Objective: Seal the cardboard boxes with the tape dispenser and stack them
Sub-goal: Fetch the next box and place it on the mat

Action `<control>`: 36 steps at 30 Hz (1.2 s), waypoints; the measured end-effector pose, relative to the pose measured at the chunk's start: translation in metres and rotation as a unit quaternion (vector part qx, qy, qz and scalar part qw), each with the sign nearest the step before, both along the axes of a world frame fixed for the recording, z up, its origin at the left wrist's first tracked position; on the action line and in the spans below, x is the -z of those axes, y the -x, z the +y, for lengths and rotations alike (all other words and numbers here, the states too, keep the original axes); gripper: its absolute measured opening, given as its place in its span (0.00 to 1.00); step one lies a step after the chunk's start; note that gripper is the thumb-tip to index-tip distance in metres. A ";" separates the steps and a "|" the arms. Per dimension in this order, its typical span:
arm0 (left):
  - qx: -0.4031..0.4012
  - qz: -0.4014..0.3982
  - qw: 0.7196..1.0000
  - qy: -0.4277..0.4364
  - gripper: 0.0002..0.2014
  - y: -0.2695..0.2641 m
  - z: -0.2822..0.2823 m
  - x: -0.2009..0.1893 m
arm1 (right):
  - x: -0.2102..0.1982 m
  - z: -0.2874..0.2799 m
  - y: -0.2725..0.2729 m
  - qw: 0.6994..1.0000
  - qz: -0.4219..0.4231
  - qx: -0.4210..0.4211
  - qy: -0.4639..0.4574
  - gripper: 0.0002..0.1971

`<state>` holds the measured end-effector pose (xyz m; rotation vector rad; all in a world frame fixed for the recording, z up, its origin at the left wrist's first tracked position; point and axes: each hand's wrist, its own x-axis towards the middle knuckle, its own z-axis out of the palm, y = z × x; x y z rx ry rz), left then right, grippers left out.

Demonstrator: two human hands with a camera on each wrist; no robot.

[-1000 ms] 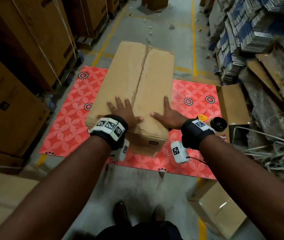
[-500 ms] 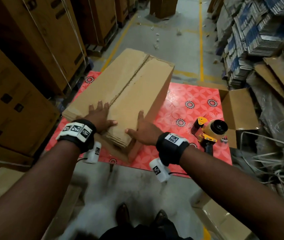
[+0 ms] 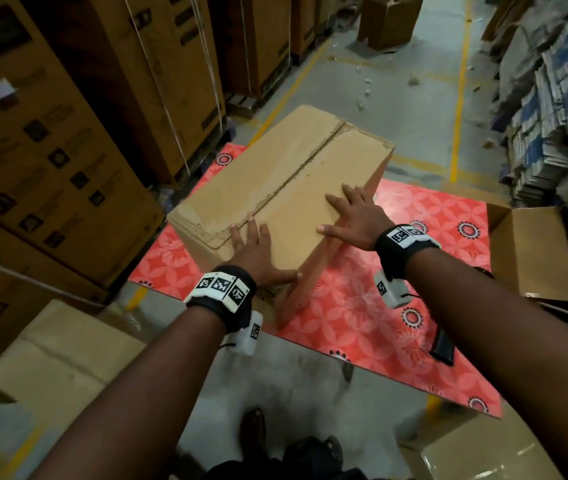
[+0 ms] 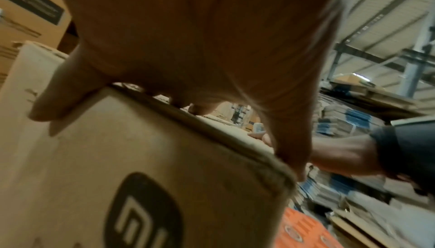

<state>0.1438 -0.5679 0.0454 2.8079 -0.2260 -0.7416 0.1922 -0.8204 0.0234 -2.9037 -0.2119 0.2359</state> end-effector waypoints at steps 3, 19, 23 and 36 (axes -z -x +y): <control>0.030 -0.011 0.999 0.007 0.64 -0.005 0.022 -0.001 | 0.002 0.011 0.009 1.000 -0.012 0.007 0.001 0.53; -0.067 -0.008 0.995 -0.071 0.61 -0.003 0.036 0.005 | -0.001 -0.021 -0.003 0.988 -0.070 0.052 0.131 0.53; -0.075 -0.026 0.996 -0.045 0.60 -0.003 0.039 0.006 | -0.006 -0.057 -0.026 0.987 -0.020 0.081 0.136 0.58; -0.032 -0.034 0.998 -0.040 0.61 -0.035 0.065 0.012 | 0.005 -0.069 -0.027 0.980 -0.076 0.156 -0.100 0.49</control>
